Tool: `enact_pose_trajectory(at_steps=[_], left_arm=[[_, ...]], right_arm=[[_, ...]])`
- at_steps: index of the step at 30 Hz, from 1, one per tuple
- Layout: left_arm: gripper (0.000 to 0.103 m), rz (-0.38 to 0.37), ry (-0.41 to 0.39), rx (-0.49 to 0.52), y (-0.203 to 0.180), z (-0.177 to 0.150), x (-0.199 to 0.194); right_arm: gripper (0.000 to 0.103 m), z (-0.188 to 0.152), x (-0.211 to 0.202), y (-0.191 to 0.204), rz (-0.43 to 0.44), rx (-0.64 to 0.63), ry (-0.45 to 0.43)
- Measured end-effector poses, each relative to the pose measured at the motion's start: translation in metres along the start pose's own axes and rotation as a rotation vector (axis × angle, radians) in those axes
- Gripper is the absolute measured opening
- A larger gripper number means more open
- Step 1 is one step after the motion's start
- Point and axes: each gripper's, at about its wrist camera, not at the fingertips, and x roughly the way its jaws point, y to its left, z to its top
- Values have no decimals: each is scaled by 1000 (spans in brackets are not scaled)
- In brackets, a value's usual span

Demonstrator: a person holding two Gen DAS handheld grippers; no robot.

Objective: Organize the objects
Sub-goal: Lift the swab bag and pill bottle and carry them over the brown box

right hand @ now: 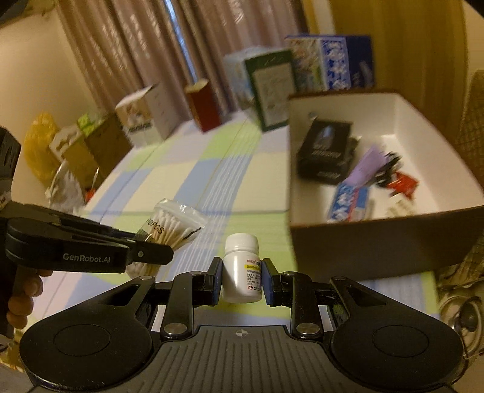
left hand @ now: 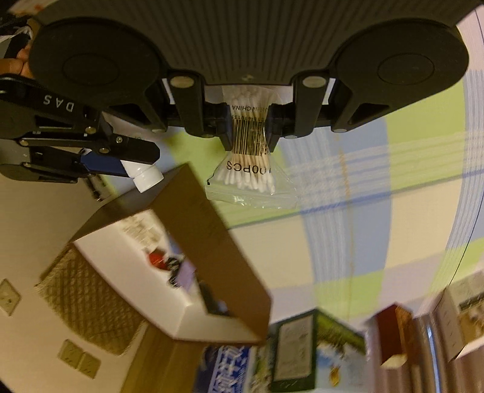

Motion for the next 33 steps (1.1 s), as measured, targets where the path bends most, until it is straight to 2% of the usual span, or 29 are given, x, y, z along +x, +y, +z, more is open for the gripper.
enact_pose_trajectory(at_steps=[8,15,25,33], left_arm=[[17,-59,-56,64,-46,33,4],[17,-84,-85,100,-78,66,23],[17,-87,-77,124,-109,111,67],[17,-55,-31,104,-114,136,108]], right_arm=[[24,25,-30,-47,-60,42,-80],[24,50,-35,-88,-119,53,-121],[24,83,-6,-139,-172,54,-107],[24,97,29,-161,-159,51,-52]])
